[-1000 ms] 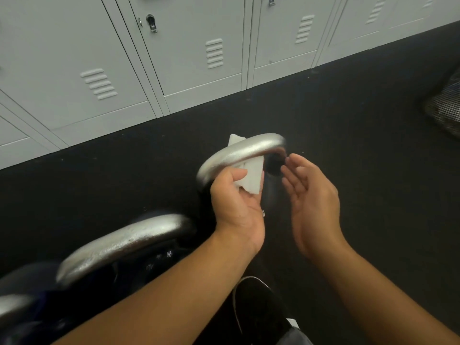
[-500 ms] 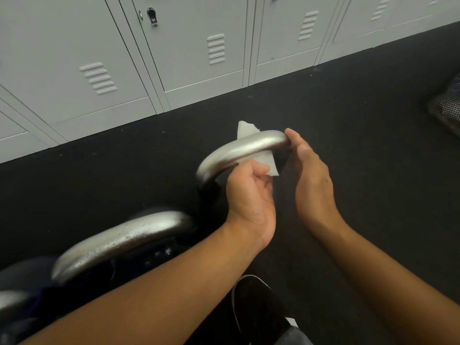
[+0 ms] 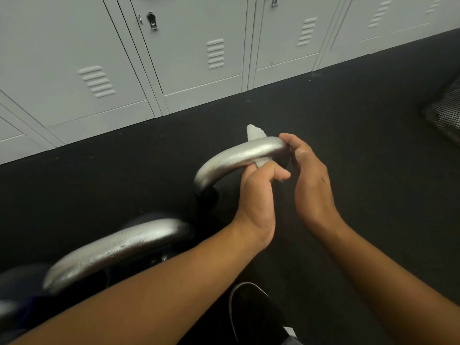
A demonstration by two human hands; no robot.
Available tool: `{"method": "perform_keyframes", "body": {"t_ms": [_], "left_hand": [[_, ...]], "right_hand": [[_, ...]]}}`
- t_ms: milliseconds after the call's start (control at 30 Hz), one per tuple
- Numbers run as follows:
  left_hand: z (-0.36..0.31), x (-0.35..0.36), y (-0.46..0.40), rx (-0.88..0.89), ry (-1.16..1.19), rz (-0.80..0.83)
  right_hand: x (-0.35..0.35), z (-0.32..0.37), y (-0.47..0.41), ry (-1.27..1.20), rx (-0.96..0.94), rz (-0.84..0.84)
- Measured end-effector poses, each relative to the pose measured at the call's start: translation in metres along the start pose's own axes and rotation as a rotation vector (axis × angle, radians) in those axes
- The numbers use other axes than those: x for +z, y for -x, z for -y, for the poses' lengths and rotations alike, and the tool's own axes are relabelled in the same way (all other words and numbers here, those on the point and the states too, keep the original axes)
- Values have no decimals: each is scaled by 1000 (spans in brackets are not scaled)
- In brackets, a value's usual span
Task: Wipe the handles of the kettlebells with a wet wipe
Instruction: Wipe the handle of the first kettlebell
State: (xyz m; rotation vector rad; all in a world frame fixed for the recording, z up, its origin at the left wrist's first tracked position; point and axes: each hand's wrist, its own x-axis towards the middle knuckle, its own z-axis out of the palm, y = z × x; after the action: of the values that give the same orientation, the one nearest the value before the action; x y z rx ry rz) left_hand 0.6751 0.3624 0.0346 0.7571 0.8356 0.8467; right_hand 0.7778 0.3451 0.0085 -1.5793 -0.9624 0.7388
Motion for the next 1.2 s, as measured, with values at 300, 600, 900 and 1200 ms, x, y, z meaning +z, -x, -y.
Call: {"method": "perform_keyframes", "body": {"t_ms": [300, 600, 900, 1200], "left_hand": [[11, 4, 10, 70, -86, 55], [12, -3, 8, 88, -169, 108], [4, -1, -16, -15, -552, 62], [18, -4, -1, 159, -1092, 92]], "right_hand": [[-4, 0, -3, 56, -45, 87], [-5, -1, -5, -24, -28, 63], [-14, -2, -8, 2, -27, 98], [-16, -2, -7, 13, -42, 129]]}}
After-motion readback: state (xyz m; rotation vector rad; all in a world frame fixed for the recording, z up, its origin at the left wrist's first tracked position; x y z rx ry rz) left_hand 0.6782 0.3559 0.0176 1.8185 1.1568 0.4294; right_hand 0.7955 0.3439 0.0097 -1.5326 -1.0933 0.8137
